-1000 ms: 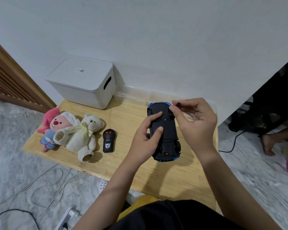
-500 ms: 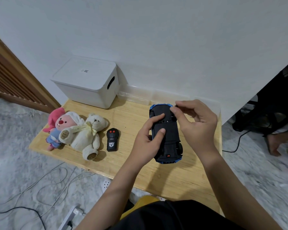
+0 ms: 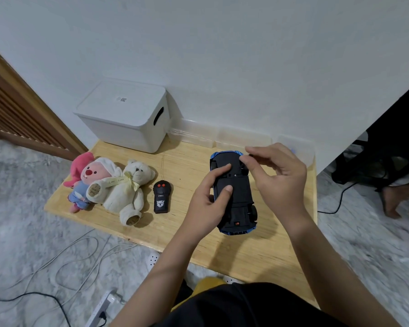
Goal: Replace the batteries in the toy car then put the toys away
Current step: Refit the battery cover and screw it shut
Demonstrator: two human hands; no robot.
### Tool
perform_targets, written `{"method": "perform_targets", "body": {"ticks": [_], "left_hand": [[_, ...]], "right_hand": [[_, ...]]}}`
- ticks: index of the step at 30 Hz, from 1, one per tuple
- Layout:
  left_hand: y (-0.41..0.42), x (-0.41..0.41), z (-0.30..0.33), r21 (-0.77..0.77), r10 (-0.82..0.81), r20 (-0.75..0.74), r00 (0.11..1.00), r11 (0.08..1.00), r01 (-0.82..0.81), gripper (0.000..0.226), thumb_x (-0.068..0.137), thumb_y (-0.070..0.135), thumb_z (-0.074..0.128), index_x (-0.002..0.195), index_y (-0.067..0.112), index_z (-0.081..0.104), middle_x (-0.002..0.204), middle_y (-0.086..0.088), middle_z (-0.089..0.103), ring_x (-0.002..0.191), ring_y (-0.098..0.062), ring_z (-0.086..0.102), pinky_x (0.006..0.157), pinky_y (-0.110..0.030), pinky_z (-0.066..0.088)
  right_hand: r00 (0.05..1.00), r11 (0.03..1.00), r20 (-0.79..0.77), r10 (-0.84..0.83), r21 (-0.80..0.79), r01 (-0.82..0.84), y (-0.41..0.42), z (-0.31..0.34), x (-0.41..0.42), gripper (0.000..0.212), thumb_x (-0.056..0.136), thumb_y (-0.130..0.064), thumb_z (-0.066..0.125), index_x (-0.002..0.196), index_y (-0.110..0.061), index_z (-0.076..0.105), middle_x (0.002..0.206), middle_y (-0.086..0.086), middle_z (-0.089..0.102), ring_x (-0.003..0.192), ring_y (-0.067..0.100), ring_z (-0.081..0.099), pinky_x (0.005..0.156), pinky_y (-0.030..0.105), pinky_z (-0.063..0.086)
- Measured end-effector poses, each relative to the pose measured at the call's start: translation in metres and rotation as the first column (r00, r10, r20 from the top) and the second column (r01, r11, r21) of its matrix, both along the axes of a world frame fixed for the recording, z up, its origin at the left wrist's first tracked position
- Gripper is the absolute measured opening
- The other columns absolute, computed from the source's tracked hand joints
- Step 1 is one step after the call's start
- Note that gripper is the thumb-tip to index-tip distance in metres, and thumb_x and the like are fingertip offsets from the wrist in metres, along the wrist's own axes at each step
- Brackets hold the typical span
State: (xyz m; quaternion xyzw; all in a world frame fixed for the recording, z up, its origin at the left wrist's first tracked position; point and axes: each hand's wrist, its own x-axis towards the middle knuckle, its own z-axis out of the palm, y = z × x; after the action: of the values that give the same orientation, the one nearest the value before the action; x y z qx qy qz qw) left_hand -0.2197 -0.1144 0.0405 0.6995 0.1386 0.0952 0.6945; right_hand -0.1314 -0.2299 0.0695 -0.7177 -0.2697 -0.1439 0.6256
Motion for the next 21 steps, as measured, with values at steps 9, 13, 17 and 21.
{"method": "perform_targets", "body": {"ticks": [9, 13, 17, 21], "left_hand": [[0.002, -0.002, -0.002, 0.009, 0.008, 0.005, 1.000, 1.000, -0.008, 0.038, 0.096, 0.006, 0.051, 0.128, 0.028, 0.053, 0.120, 0.007, 0.058, 0.095, 0.002, 0.062, 0.071, -0.017, 0.053], [0.003, -0.002, -0.003, -0.001, -0.028, -0.003, 1.000, 1.000, 0.028, 0.043, 0.097, 0.003, 0.047, 0.131, 0.029, 0.049, 0.123, 0.007, 0.056, 0.092, 0.005, 0.061, 0.071, -0.014, 0.051], [0.004, -0.001, -0.004, -0.030, -0.077, -0.019, 0.997, 0.997, 0.077, 0.053, 0.097, 0.000, 0.044, 0.140, 0.031, 0.041, 0.127, 0.009, 0.054, 0.096, 0.007, 0.061, 0.073, -0.013, 0.051], [0.002, -0.001, -0.008, -0.047, -0.102, -0.020, 0.995, 0.994, 0.101, 0.059, 0.097, 0.002, 0.045, 0.145, 0.035, 0.032, 0.135, 0.010, 0.049, 0.104, 0.006, 0.060, 0.079, -0.018, 0.054]], "right_hand": [[0.998, 0.999, -0.050, 0.024, -0.030, -0.026, -0.004, 0.002, -0.001, 0.020, 0.080, -0.002, 0.073, 0.095, -0.015, 0.071, 0.087, -0.001, 0.071, 0.082, 0.012, 0.069, 0.078, 0.029, 0.056], [0.987, 0.999, -0.158, -0.022, -0.038, 0.016, -0.010, 0.008, 0.002, 0.013, 0.074, -0.011, 0.079, 0.083, -0.015, 0.071, 0.079, 0.002, 0.070, 0.072, 0.011, 0.067, 0.072, 0.023, 0.054], [0.915, 0.997, -0.403, 0.014, 0.077, 0.018, -0.023, 0.009, 0.006, 0.017, 0.068, -0.015, 0.082, 0.075, -0.013, 0.067, 0.074, 0.007, 0.072, 0.071, 0.022, 0.070, 0.071, 0.029, 0.057], [0.856, 0.990, -0.515, 0.045, 0.138, 0.031, -0.026, -0.008, 0.000, 0.017, 0.070, 0.006, 0.077, 0.070, -0.006, 0.064, 0.072, 0.001, 0.073, 0.070, 0.016, 0.069, 0.072, 0.027, 0.057]]}}
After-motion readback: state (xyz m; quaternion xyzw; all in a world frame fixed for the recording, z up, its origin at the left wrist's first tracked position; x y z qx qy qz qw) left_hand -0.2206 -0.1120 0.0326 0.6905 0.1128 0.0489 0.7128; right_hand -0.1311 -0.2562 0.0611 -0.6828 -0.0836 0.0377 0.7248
